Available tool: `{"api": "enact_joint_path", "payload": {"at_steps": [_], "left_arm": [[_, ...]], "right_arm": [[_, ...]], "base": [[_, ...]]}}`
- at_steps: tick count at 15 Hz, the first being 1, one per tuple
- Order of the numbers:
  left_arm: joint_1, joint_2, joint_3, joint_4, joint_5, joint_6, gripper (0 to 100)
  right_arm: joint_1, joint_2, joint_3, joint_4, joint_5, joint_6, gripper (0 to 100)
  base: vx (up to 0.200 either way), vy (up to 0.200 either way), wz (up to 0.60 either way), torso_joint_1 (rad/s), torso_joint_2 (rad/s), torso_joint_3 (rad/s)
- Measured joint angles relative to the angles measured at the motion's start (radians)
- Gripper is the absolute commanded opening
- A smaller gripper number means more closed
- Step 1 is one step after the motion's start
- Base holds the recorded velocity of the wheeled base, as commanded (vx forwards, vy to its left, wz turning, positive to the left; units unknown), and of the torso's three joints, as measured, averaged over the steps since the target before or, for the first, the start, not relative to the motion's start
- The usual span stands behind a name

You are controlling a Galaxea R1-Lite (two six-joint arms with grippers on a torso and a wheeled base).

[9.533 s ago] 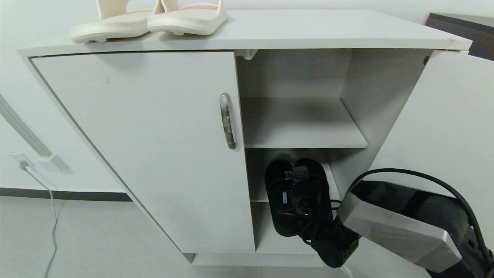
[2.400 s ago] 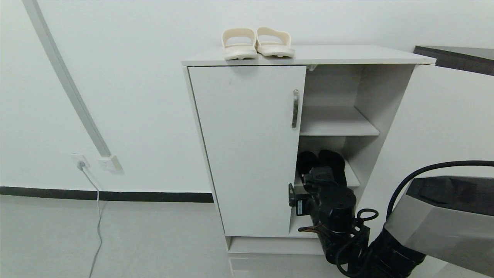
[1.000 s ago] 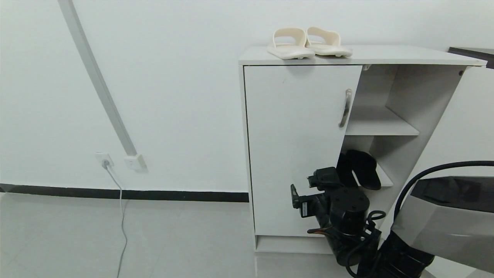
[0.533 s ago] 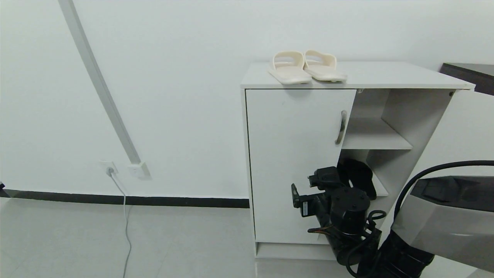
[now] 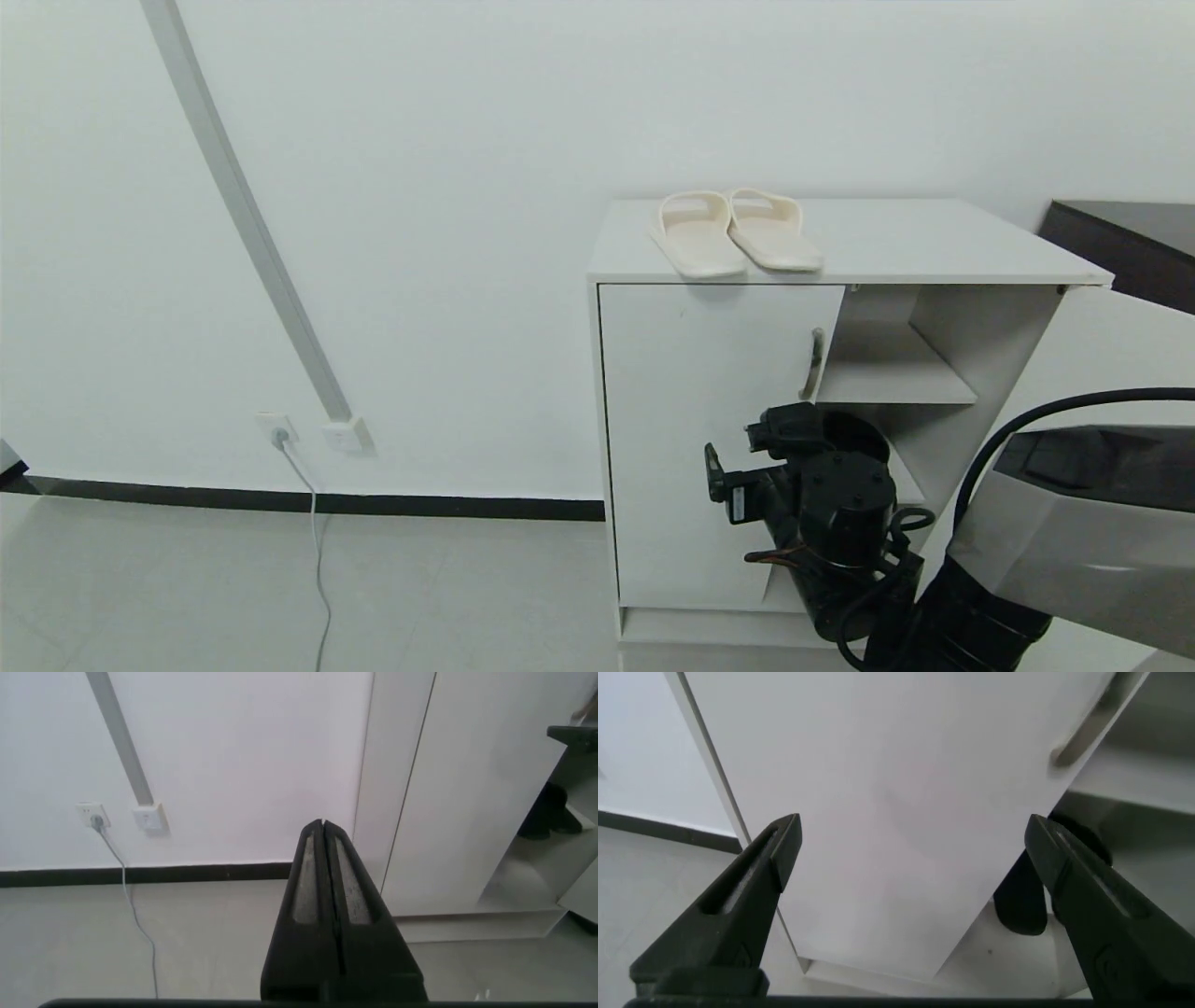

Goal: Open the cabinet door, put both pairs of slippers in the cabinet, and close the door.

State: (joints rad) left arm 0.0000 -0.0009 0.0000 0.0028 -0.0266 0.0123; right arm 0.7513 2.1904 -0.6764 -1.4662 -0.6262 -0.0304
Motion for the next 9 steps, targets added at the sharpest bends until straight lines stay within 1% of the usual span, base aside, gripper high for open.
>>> {"api": "enact_joint_path", "payload": {"at_steps": [4,9], "left_arm": [[0.0,0.0,0.0,0.0,0.0,0.0,0],[0.0,0.0,0.0,0.0,0.0,0.0,0]], "right_arm": [[0.0,0.0,0.003,-0.001,0.0,0.0,100],[0.0,0.0,0.004,0.0,0.003,0.0,100]], "base": [[0.0,0.0,0.0,0.184,-0.5,-0.321],[0.0,0.0,0.0,0.218,-0.53,-0.318]]}}
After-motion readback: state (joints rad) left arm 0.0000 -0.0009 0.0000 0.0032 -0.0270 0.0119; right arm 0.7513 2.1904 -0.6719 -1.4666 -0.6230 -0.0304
